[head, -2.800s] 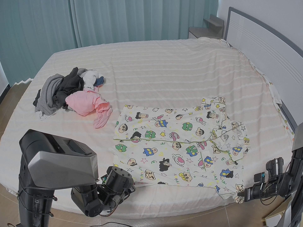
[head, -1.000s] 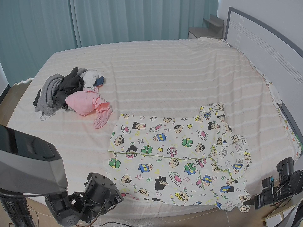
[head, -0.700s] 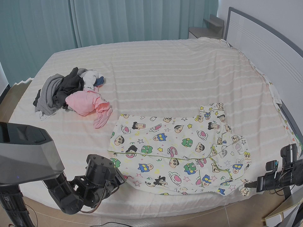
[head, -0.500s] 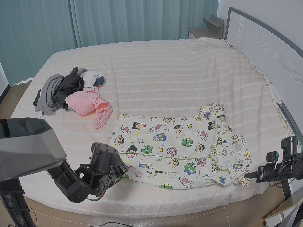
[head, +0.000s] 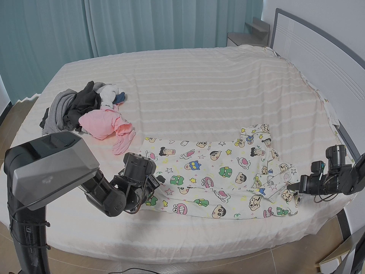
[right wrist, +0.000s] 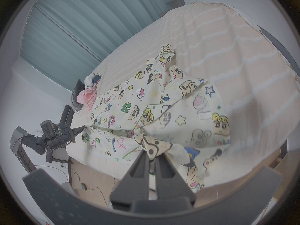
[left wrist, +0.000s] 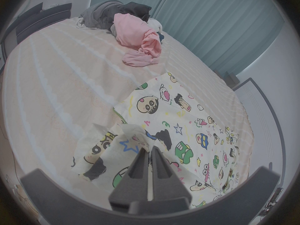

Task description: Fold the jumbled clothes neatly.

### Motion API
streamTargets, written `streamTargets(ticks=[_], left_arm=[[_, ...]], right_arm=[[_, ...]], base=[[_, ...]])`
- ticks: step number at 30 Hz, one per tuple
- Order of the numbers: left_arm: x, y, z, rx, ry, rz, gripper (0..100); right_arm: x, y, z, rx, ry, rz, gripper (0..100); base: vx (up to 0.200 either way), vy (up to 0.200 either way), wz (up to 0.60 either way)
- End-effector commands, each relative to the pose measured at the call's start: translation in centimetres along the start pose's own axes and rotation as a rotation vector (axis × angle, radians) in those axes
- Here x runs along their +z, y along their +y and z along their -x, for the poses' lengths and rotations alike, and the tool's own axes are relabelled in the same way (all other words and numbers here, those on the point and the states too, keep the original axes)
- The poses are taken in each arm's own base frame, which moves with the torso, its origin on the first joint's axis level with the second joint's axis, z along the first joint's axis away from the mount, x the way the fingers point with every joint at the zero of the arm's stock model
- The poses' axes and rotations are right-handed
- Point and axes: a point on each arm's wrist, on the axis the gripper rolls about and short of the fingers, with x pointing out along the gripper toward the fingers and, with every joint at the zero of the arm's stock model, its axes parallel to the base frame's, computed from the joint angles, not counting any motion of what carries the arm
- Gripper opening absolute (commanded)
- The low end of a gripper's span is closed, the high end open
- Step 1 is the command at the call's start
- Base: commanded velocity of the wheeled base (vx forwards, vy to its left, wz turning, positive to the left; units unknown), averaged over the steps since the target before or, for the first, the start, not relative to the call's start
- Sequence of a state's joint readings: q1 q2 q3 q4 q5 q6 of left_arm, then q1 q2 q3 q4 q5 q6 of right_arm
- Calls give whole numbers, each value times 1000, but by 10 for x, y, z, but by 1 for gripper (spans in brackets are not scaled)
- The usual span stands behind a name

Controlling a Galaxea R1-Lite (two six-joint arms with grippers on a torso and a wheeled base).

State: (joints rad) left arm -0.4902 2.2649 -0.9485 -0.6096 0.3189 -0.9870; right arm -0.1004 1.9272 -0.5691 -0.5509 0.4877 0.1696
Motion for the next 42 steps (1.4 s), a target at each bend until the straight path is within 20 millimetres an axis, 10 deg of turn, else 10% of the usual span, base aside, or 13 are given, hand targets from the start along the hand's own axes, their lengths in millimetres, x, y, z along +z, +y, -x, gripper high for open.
streamTargets(ticks=[1, 18, 19, 26, 27, 36, 42], left_arm=[[-2, 7, -21, 34, 2, 7, 0], [3, 13, -27, 48, -2, 23, 0], [3, 13, -27, 45, 0, 23, 0], [1, 12, -27, 34, 17, 22, 0], [1, 12, -27, 30, 14, 23, 100], [8, 10, -26, 26, -13, 33, 100], [47, -2, 3, 9, -160, 88, 100]], right_arm=[[2, -10, -32, -12, 22, -2, 0], [16, -23, -67, -34, -106, -5, 0], [19, -23, -68, -32, -112, -8, 100], [24, -23, -71, -23, -127, -56, 100], [24, -22, -72, -19, -128, -63, 100], [29, -18, -61, -36, -211, -80, 100], [43, -3, -30, -41, -330, -135, 100]], base=[[0, 0, 0], [0, 0, 0], [0, 0, 0], [0, 0, 0], [0, 0, 0], [0, 0, 0], [0, 0, 0]])
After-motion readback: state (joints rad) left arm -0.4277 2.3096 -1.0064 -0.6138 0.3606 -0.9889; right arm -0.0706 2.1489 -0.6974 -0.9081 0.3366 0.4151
